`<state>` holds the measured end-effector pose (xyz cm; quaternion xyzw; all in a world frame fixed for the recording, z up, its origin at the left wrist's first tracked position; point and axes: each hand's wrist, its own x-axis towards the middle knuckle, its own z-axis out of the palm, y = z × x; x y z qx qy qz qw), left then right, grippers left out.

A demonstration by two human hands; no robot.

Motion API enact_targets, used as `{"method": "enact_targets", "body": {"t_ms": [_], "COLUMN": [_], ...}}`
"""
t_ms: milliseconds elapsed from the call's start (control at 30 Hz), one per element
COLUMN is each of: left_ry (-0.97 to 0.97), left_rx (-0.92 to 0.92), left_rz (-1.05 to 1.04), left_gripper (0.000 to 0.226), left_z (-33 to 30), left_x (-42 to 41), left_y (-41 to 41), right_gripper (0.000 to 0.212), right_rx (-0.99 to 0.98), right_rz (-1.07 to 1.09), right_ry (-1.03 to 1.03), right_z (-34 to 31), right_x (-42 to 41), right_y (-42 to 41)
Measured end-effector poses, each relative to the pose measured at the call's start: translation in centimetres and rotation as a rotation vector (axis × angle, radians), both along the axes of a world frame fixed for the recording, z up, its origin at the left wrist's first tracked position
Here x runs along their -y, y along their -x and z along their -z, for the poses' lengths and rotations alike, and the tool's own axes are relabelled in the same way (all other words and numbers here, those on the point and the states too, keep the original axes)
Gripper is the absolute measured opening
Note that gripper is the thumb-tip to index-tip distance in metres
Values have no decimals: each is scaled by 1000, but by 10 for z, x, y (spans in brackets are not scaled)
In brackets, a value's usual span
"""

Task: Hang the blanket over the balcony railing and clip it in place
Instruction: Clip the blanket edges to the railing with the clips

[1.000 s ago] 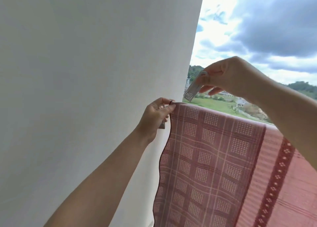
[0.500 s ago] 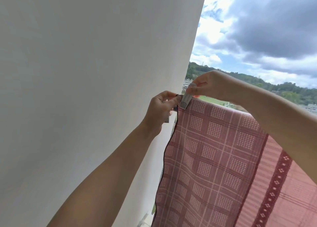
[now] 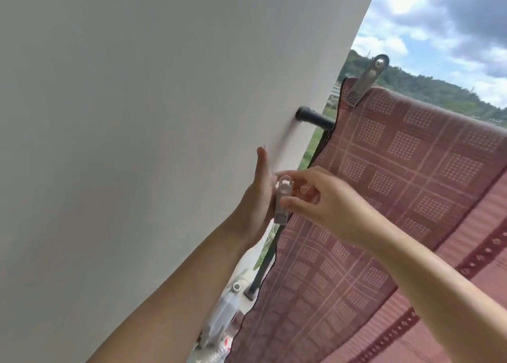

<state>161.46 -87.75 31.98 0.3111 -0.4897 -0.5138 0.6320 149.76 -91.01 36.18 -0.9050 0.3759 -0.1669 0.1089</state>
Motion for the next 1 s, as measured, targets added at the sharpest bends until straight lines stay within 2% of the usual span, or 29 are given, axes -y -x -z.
{"method": "enact_targets", "body": {"t_ms": [100,233,333,433,467,533,567,600,733,867,933,1000], "left_ry": [-121,-263,-427,-422,-410,-401,-408,-402,-254,-180,-237,-308], "left_rx": [-11,21,223,487,571,638,624,598,558,381,284,202], "left_rz": [-45,-9,-137,-111,-92,-79,-81,-96,-258,-282,-220,-45], "left_gripper": [38,50,57,68,65,41,27,24,54,57,35,17], "left_z": [49,128,191,227,236,253,262,272,291,283,278,275], "left_x": [-11,-6,16,46,58,75,79,81,80,86,97,109], "left_y": [-1,-2,-9,0,6,14,16,16,17,10,10,10], "right_gripper": [9,11,6,17,20,19,17,16,16,15,15,17], "right_rx": [11,-68,-32,-67,-89,-130,-147,-157,-189,-184,-188,-200], "right_rz": [15,53,145,205,223,249,262,275,337,347,335,319], "right_ry": [-160,-311,-460,-553,-564,-576,-583,-591,-635,-706,-732,-741], "right_z": [52,114,130,130,129,129,130,131,139,147,150,152], "right_x": [-2,0,5,9,10,12,13,14,19,25,27,28], "right_y": [-1,12,31,46,50,55,58,61,66,59,54,50]}}
